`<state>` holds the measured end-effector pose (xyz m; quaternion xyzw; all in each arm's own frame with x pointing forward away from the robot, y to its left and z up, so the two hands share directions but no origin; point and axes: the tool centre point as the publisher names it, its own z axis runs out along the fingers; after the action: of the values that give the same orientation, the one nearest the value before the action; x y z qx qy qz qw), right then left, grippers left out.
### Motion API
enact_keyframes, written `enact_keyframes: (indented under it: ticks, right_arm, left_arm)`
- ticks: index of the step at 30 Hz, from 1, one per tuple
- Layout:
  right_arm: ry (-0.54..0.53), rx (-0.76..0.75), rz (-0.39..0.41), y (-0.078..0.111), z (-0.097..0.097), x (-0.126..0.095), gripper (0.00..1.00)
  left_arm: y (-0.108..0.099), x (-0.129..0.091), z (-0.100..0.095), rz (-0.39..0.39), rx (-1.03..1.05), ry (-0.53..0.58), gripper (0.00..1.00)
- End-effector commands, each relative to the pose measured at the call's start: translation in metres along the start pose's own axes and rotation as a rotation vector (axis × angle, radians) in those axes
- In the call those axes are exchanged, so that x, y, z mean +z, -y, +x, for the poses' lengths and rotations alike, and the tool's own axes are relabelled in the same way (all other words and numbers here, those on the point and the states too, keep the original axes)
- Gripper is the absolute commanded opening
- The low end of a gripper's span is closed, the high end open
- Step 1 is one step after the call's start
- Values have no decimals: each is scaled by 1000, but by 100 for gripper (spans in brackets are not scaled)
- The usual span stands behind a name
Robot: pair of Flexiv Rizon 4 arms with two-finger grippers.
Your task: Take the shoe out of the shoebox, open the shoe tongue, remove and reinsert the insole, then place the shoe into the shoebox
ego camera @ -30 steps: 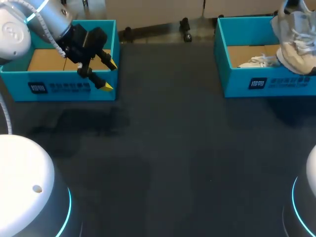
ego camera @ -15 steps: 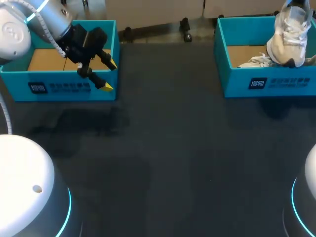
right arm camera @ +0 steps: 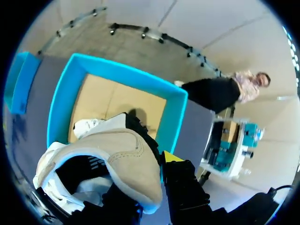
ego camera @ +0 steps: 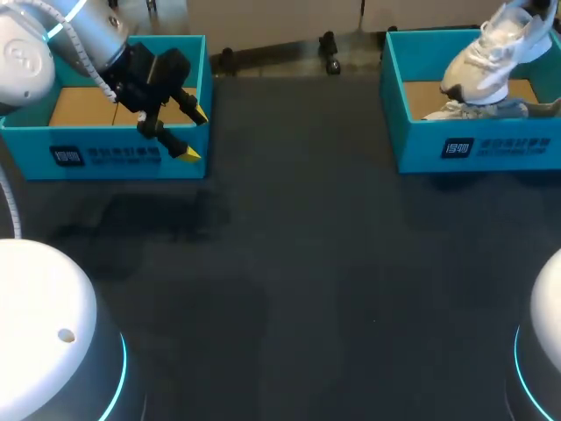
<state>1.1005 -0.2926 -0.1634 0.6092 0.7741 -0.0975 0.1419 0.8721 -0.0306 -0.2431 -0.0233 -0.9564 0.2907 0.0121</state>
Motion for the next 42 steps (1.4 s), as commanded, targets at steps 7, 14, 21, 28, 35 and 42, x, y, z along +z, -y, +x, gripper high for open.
enact_keyframes:
  ticks: [7,14,21,28,35,42]
  right_arm:
    - [5,354,84,14,-5,-4,0]
    - [-26,501,61,22,0,-3,0]
    - [-26,503,61,23,1,-3,0]
    - [-26,503,61,23,1,-3,0]
    - [-34,530,62,24,0,1,0]
    - [-19,687,77,18,-5,11,0]
  left_arm:
    - [0,0,0,-3,-1,-2,100]
    - [0,0,0,-3,-1,-2,100]
    - [0,0,0,-3,-1,-2,100]
    - [0,0,0,-3,-1,-2,100]
    - [0,0,0,-3,-1,-2,100]
    - [0,0,0,-3,-1,-2,100]
